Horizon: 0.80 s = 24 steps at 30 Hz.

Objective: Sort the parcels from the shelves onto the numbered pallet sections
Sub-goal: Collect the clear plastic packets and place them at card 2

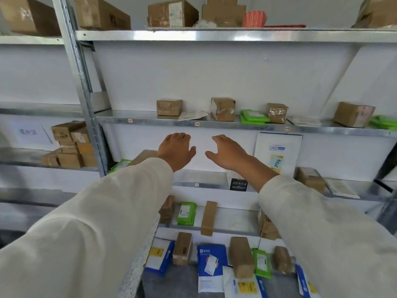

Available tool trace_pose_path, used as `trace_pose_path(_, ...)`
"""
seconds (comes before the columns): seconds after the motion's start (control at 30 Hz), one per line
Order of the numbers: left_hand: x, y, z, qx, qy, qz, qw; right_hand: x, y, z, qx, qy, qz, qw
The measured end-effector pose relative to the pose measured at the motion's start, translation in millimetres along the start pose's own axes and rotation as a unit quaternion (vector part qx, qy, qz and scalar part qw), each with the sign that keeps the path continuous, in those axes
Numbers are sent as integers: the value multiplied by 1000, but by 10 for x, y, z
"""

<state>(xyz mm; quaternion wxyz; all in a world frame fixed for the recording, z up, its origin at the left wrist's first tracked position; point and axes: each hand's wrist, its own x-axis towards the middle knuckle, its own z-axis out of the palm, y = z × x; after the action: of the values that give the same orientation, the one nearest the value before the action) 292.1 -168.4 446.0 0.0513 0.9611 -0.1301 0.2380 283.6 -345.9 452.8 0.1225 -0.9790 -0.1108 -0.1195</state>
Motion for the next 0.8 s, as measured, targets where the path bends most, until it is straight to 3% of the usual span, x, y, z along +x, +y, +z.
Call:
trace_pose_path(0.5, 1879, -959, 842, -31, -2, 15, 999, 2152, 228, 326, 1, -6, 39, 999)
trace_pose_path(0.67, 2438, -1125, 1043, 5, 9, 40, 999, 2787, 343, 417, -63, -12, 36, 997)
trace_pose_path(0.8, 2753, -1217, 1196, 3, 7, 35, 999, 3152, 426, 476, -30, -16, 20, 999)
